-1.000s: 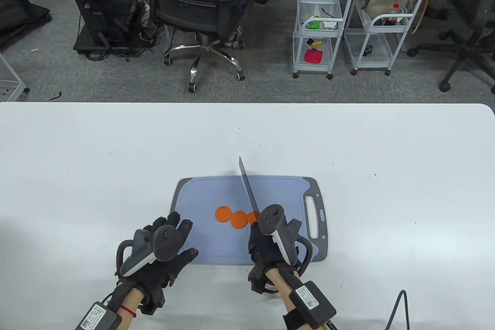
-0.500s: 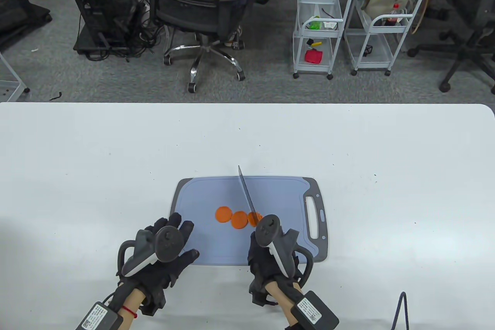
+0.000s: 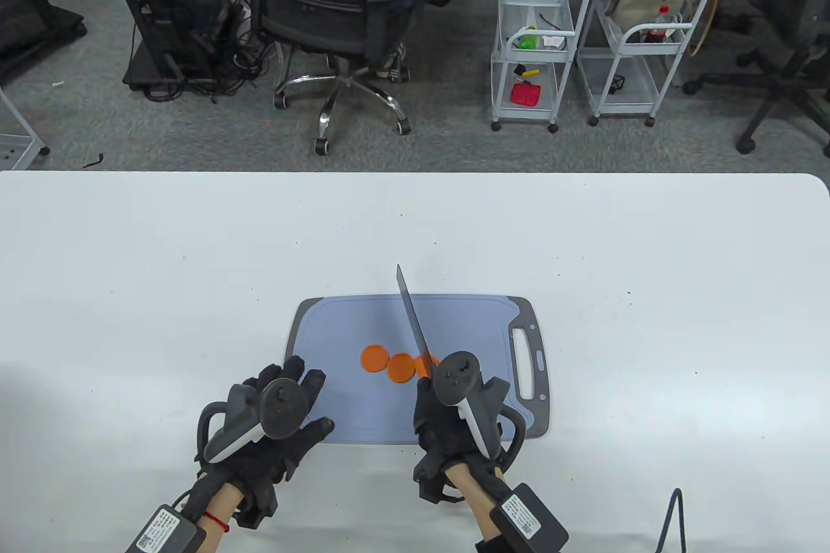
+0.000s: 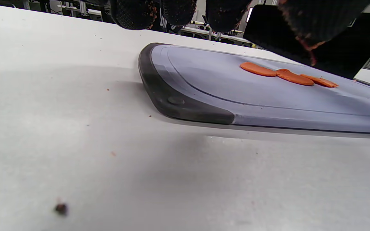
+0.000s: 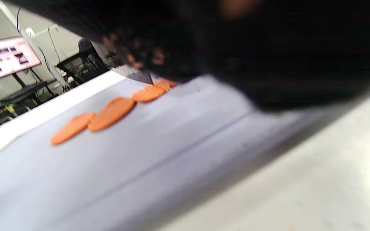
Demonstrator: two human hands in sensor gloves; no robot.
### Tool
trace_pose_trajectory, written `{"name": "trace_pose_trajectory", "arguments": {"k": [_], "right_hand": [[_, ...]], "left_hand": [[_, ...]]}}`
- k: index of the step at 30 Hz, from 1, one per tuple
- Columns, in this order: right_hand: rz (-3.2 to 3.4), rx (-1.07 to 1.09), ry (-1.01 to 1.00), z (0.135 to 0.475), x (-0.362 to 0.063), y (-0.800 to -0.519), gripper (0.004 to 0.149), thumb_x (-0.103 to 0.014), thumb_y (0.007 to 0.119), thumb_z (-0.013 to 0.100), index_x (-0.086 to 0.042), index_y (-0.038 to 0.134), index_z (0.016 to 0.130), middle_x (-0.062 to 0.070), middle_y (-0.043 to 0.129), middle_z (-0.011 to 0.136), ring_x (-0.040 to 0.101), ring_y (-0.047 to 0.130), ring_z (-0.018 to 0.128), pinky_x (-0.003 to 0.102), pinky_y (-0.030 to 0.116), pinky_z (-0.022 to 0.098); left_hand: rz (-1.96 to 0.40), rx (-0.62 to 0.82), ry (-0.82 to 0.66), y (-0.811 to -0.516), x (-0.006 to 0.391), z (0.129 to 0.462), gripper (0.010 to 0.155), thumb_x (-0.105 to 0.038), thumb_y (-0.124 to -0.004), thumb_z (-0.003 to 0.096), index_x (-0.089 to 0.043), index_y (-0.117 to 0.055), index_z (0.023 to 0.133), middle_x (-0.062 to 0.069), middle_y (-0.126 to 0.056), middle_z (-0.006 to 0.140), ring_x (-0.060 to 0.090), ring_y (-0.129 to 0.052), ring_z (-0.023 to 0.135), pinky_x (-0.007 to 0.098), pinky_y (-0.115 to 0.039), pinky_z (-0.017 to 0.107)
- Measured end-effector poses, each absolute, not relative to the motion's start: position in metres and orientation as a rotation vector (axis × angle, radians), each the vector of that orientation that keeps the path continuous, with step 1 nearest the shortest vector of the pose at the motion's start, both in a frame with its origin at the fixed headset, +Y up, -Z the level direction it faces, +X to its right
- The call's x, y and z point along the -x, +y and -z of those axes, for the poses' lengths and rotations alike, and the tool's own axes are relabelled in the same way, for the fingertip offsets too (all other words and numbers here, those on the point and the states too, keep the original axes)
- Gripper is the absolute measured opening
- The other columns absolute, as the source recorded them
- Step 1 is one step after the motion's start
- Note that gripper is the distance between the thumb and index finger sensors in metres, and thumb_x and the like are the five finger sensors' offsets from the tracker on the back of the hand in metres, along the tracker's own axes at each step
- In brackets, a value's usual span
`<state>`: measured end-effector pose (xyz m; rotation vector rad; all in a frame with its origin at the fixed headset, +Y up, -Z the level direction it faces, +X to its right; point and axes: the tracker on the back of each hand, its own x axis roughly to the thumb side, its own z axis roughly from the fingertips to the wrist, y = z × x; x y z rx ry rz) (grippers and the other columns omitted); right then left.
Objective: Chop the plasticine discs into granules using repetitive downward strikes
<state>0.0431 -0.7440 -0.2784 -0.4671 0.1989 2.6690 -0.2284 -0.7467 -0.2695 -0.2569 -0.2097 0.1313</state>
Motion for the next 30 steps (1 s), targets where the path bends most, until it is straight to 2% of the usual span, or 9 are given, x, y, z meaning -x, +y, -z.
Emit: {"name": "trace_pose_trajectory", "arguments": {"k": [7, 12, 16, 26, 30], "right_hand": [[-2.760, 0.495, 0.246, 0.286, -0.032, -0.752, 0.047, -0.047, 0.076, 0.050, -0.008, 0.079, 0.076, -0.001, 0.098, 0.037, 0.021, 0.104, -0.009, 0.044, 0.087, -0.002], [-2.727, 0.452, 0.120, 0.294, -0.032, -0.755, 0.047, -0.048, 0.078, 0.050, -0.008, 0.083, 0.076, 0.000, 0.099, 0.037, 0.021, 0.103, -0.009, 0.043, 0.087, -0.002], [-2.679, 0.418, 0.005, 0.284, -0.034, -0.739, 0.048, -0.048, 0.078, 0.049, -0.009, 0.083, 0.076, 0.000, 0.100, 0.037, 0.021, 0.103, -0.009, 0.043, 0.087, -0.003], [-2.752, 0.476, 0.245, 0.281, -0.031, -0.748, 0.047, -0.048, 0.077, 0.050, -0.008, 0.081, 0.076, -0.001, 0.098, 0.037, 0.020, 0.103, -0.009, 0.044, 0.087, -0.002], [-2.753, 0.477, 0.231, 0.293, -0.027, -0.751, 0.047, -0.048, 0.077, 0.050, -0.009, 0.081, 0.075, -0.001, 0.098, 0.036, 0.021, 0.104, -0.010, 0.044, 0.087, -0.002]], "left_hand": [[-0.139, 0.259, -0.214, -0.747, 0.226, 0.268, 0.079, -0.067, -0.061, 0.0418, -0.033, -0.051, 0.113, 0.009, -0.041, 0.127, 0.048, -0.054, 0.112, 0.065, -0.044, 0.077], [-0.132, 0.251, -0.225, -0.746, 0.227, 0.267, 0.079, -0.067, -0.061, 0.0418, -0.034, -0.051, 0.113, 0.009, -0.041, 0.127, 0.048, -0.054, 0.112, 0.065, -0.044, 0.077], [-0.129, 0.258, -0.219, -0.746, 0.227, 0.268, 0.079, -0.067, -0.061, 0.0418, -0.033, -0.051, 0.113, 0.009, -0.041, 0.127, 0.049, -0.053, 0.112, 0.065, -0.044, 0.077], [-0.122, 0.263, -0.227, -0.747, 0.223, 0.266, 0.079, -0.067, -0.061, 0.0418, -0.033, -0.051, 0.113, 0.010, -0.041, 0.127, 0.049, -0.054, 0.112, 0.065, -0.044, 0.077], [-0.128, 0.270, -0.225, -0.746, 0.223, 0.265, 0.079, -0.067, -0.061, 0.0418, -0.033, -0.051, 0.113, 0.010, -0.041, 0.127, 0.049, -0.054, 0.112, 0.065, -0.044, 0.077]]}}
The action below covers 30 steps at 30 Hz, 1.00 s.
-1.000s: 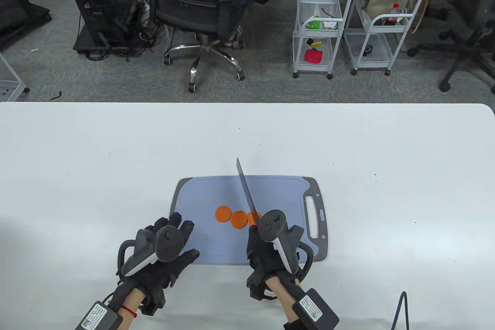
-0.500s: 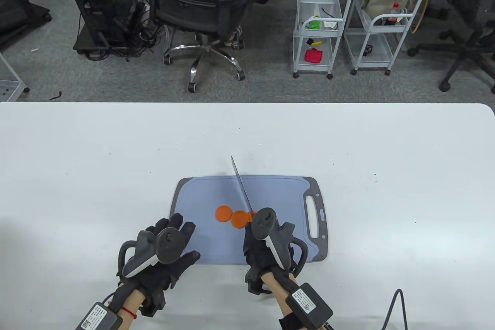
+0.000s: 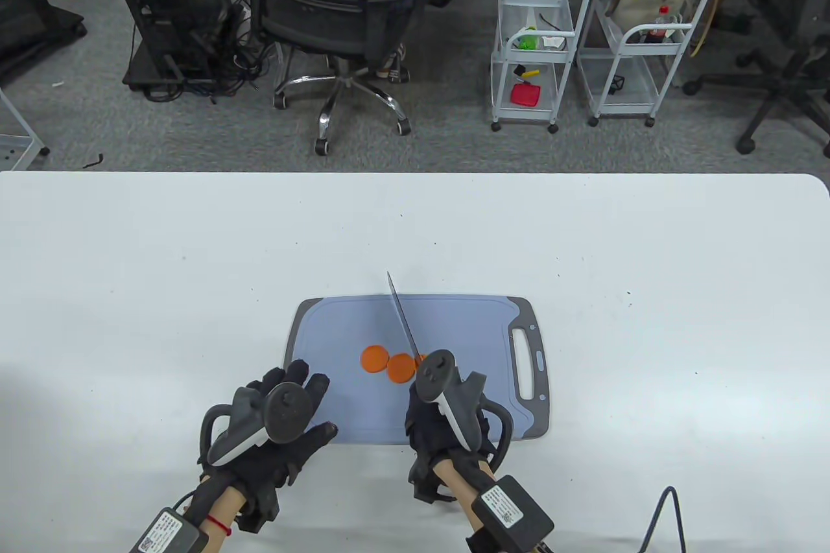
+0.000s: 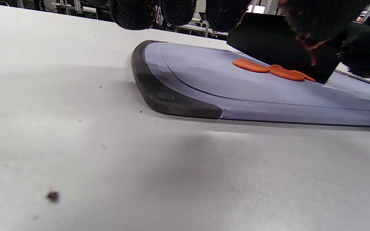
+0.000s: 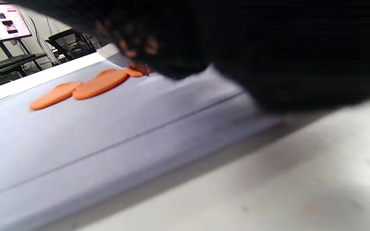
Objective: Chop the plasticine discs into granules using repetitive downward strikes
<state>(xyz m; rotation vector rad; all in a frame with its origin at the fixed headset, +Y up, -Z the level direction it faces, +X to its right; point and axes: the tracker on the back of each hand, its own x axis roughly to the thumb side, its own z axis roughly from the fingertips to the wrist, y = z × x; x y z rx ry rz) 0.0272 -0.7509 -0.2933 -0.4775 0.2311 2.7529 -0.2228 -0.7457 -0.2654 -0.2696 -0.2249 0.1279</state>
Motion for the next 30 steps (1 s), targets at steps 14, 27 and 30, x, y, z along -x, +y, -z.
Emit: {"name": "trace_pose_trajectory", "arguments": {"k": [14, 27, 30], "right_hand": [[-2.681, 0.458, 0.214, 0.276, -0.029, -0.744, 0.048, -0.048, 0.078, 0.051, -0.008, 0.083, 0.076, 0.001, 0.100, 0.037, 0.021, 0.104, -0.009, 0.043, 0.087, -0.002], [-2.659, 0.449, 0.176, 0.291, -0.028, -0.748, 0.047, -0.048, 0.078, 0.050, -0.008, 0.082, 0.074, 0.000, 0.099, 0.036, 0.022, 0.104, -0.009, 0.044, 0.087, -0.002], [-2.666, 0.412, 0.134, 0.284, -0.025, -0.738, 0.047, -0.048, 0.078, 0.050, -0.008, 0.082, 0.074, 0.000, 0.100, 0.036, 0.021, 0.104, -0.009, 0.043, 0.087, -0.003]], "left_hand": [[-0.116, 0.274, -0.225, -0.746, 0.223, 0.266, 0.079, -0.067, -0.061, 0.0418, -0.033, -0.051, 0.113, 0.009, -0.041, 0.127, 0.048, -0.054, 0.112, 0.065, -0.044, 0.077], [-0.111, 0.270, -0.236, -0.744, 0.223, 0.263, 0.079, -0.067, -0.061, 0.0418, -0.033, -0.051, 0.113, 0.010, -0.041, 0.127, 0.048, -0.054, 0.112, 0.065, -0.044, 0.077], [-0.121, 0.272, -0.228, -0.744, 0.223, 0.265, 0.079, -0.067, -0.061, 0.0419, -0.033, -0.051, 0.113, 0.009, -0.040, 0.127, 0.048, -0.054, 0.112, 0.065, -0.044, 0.077]]}}
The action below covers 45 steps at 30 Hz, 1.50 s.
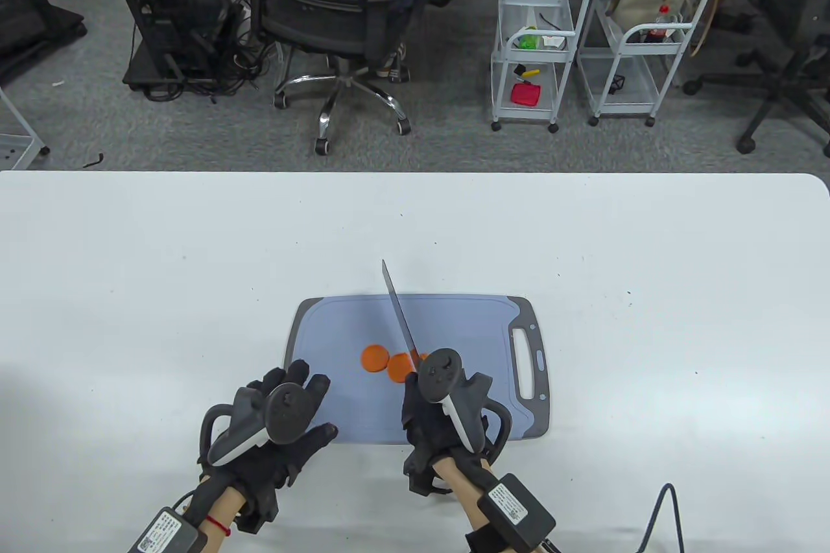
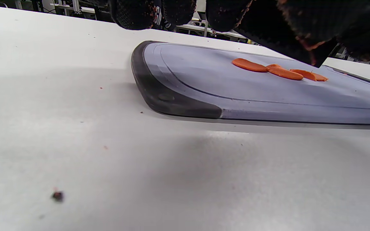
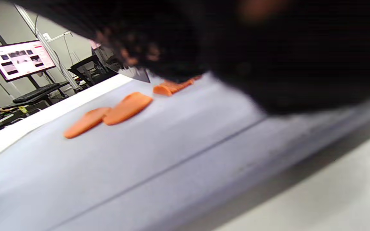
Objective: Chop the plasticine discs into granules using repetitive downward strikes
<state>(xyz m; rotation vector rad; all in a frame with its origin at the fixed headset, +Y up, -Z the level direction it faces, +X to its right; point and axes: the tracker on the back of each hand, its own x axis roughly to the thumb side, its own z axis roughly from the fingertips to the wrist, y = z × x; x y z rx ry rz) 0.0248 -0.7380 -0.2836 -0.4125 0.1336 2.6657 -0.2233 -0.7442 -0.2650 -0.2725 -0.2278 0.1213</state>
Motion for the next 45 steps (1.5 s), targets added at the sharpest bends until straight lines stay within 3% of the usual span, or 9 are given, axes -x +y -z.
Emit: {"name": "trace_pose_trajectory", "arguments": {"k": [7, 15, 19, 29, 35, 40, 45], "right_hand": [[-2.773, 0.466, 0.280, 0.284, -0.014, -0.744, 0.047, -0.048, 0.076, 0.051, -0.008, 0.080, 0.074, -0.001, 0.099, 0.037, 0.021, 0.104, -0.009, 0.044, 0.087, -0.003], [-2.642, 0.450, 0.238, 0.297, -0.021, -0.752, 0.047, -0.049, 0.077, 0.050, -0.008, 0.082, 0.074, 0.000, 0.100, 0.036, 0.021, 0.104, -0.009, 0.044, 0.087, -0.002], [-2.618, 0.428, 0.153, 0.285, -0.029, -0.738, 0.047, -0.049, 0.077, 0.050, -0.008, 0.082, 0.074, 0.000, 0.100, 0.036, 0.022, 0.104, -0.009, 0.043, 0.087, -0.003], [-2.761, 0.462, 0.308, 0.284, -0.013, -0.745, 0.047, -0.048, 0.076, 0.050, -0.007, 0.080, 0.074, -0.001, 0.099, 0.036, 0.021, 0.104, -0.010, 0.044, 0.087, -0.003], [-2.749, 0.443, 0.202, 0.294, -0.010, -0.750, 0.047, -0.049, 0.077, 0.050, -0.008, 0.081, 0.073, -0.001, 0.099, 0.035, 0.021, 0.104, -0.010, 0.044, 0.087, -0.003], [-2.674, 0.433, 0.135, 0.285, -0.019, -0.739, 0.047, -0.049, 0.078, 0.050, -0.008, 0.082, 0.074, 0.000, 0.100, 0.036, 0.022, 0.104, -0.010, 0.043, 0.087, -0.003], [-2.690, 0.429, 0.248, 0.277, -0.021, -0.741, 0.047, -0.048, 0.078, 0.050, -0.008, 0.083, 0.074, 0.000, 0.100, 0.036, 0.022, 0.104, -0.009, 0.043, 0.087, -0.003]], "left_hand": [[-0.112, 0.277, -0.230, -0.745, 0.223, 0.264, 0.079, -0.067, -0.061, 0.0421, -0.033, -0.051, 0.113, 0.010, -0.041, 0.127, 0.048, -0.054, 0.112, 0.065, -0.044, 0.077], [-0.110, 0.269, -0.237, -0.744, 0.223, 0.262, 0.079, -0.067, -0.061, 0.0420, -0.033, -0.051, 0.113, 0.010, -0.041, 0.127, 0.048, -0.054, 0.112, 0.065, -0.044, 0.077], [-0.114, 0.276, -0.232, -0.744, 0.222, 0.264, 0.079, -0.067, -0.061, 0.0419, -0.033, -0.051, 0.113, 0.010, -0.041, 0.127, 0.048, -0.054, 0.112, 0.065, -0.044, 0.077], [-0.104, 0.286, -0.234, -0.746, 0.221, 0.264, 0.079, -0.067, -0.061, 0.0419, -0.033, -0.051, 0.113, 0.010, -0.041, 0.127, 0.048, -0.054, 0.112, 0.065, -0.044, 0.077], [-0.104, 0.286, -0.237, -0.746, 0.221, 0.263, 0.079, -0.067, -0.061, 0.0419, -0.033, -0.051, 0.113, 0.010, -0.041, 0.127, 0.048, -0.054, 0.112, 0.065, -0.044, 0.077], [-0.098, 0.291, -0.232, -0.746, 0.222, 0.264, 0.079, -0.067, -0.061, 0.0419, -0.033, -0.051, 0.113, 0.010, -0.041, 0.127, 0.048, -0.054, 0.112, 0.065, -0.044, 0.077], [-0.096, 0.299, -0.239, -0.747, 0.219, 0.262, 0.079, -0.067, -0.061, 0.0420, -0.033, -0.051, 0.113, 0.010, -0.041, 0.127, 0.048, -0.054, 0.112, 0.065, -0.044, 0.077]]}}
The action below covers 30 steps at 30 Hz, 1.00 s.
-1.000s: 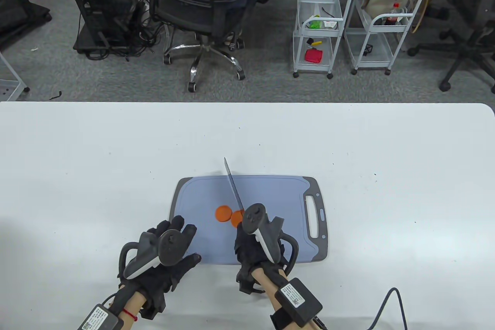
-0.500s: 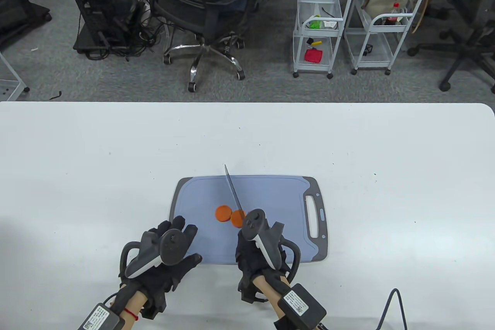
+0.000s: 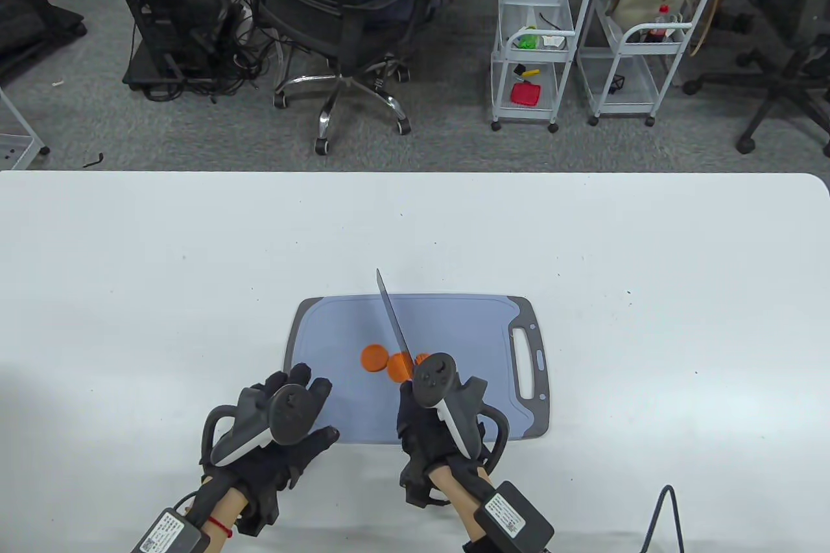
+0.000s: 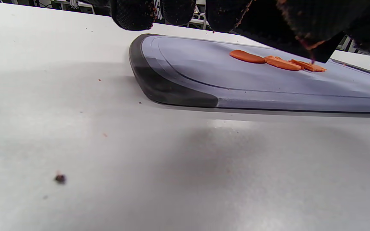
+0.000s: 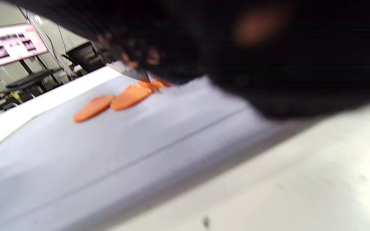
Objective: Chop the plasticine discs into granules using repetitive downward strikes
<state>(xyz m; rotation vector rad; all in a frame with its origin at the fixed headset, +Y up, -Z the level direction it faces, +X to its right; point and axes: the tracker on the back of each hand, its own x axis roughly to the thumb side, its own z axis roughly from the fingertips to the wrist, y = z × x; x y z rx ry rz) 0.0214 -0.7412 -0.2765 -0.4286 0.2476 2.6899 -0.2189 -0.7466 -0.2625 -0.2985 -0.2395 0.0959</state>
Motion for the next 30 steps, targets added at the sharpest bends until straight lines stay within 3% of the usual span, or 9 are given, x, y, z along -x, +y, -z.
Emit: {"name": "trace_pose_trajectory", "arguments": {"k": [5, 12, 16, 24, 30], "right_hand": [[-2.737, 0.449, 0.358, 0.286, -0.016, -0.745, 0.047, -0.048, 0.076, 0.050, -0.008, 0.080, 0.074, -0.001, 0.099, 0.036, 0.022, 0.105, -0.009, 0.045, 0.088, -0.002], [-2.751, 0.423, 0.192, 0.291, -0.010, -0.751, 0.047, -0.049, 0.077, 0.050, -0.008, 0.083, 0.073, -0.001, 0.100, 0.035, 0.022, 0.104, -0.010, 0.044, 0.087, -0.003], [-2.706, 0.382, 0.123, 0.279, -0.013, -0.739, 0.047, -0.049, 0.078, 0.050, -0.008, 0.083, 0.073, -0.001, 0.100, 0.035, 0.021, 0.104, -0.010, 0.043, 0.087, -0.003], [-2.793, 0.432, 0.258, 0.281, -0.008, -0.746, 0.047, -0.049, 0.076, 0.050, -0.008, 0.081, 0.073, -0.001, 0.099, 0.036, 0.021, 0.104, -0.010, 0.044, 0.087, -0.003], [-2.841, 0.415, 0.162, 0.296, 0.004, -0.750, 0.047, -0.049, 0.076, 0.050, -0.009, 0.081, 0.073, -0.002, 0.099, 0.036, 0.021, 0.104, -0.010, 0.044, 0.087, -0.003]], "left_hand": [[-0.098, 0.297, -0.241, -0.746, 0.219, 0.262, 0.079, -0.067, -0.061, 0.0419, -0.033, -0.051, 0.113, 0.010, -0.041, 0.127, 0.048, -0.054, 0.112, 0.065, -0.044, 0.077], [-0.099, 0.301, -0.239, -0.746, 0.220, 0.261, 0.079, -0.067, -0.061, 0.0420, -0.033, -0.051, 0.113, 0.010, -0.041, 0.127, 0.048, -0.054, 0.112, 0.065, -0.045, 0.077], [-0.097, 0.299, -0.238, -0.745, 0.221, 0.262, 0.079, -0.067, -0.061, 0.0420, -0.033, -0.051, 0.113, 0.010, -0.041, 0.127, 0.048, -0.054, 0.112, 0.065, -0.044, 0.077], [-0.094, 0.307, -0.241, -0.746, 0.218, 0.262, 0.079, -0.067, -0.061, 0.0419, -0.033, -0.051, 0.113, 0.010, -0.041, 0.127, 0.048, -0.055, 0.112, 0.065, -0.045, 0.077], [-0.098, 0.299, -0.242, -0.745, 0.220, 0.260, 0.079, -0.067, -0.061, 0.0419, -0.033, -0.051, 0.113, 0.010, -0.041, 0.127, 0.048, -0.055, 0.112, 0.065, -0.045, 0.077]]}}
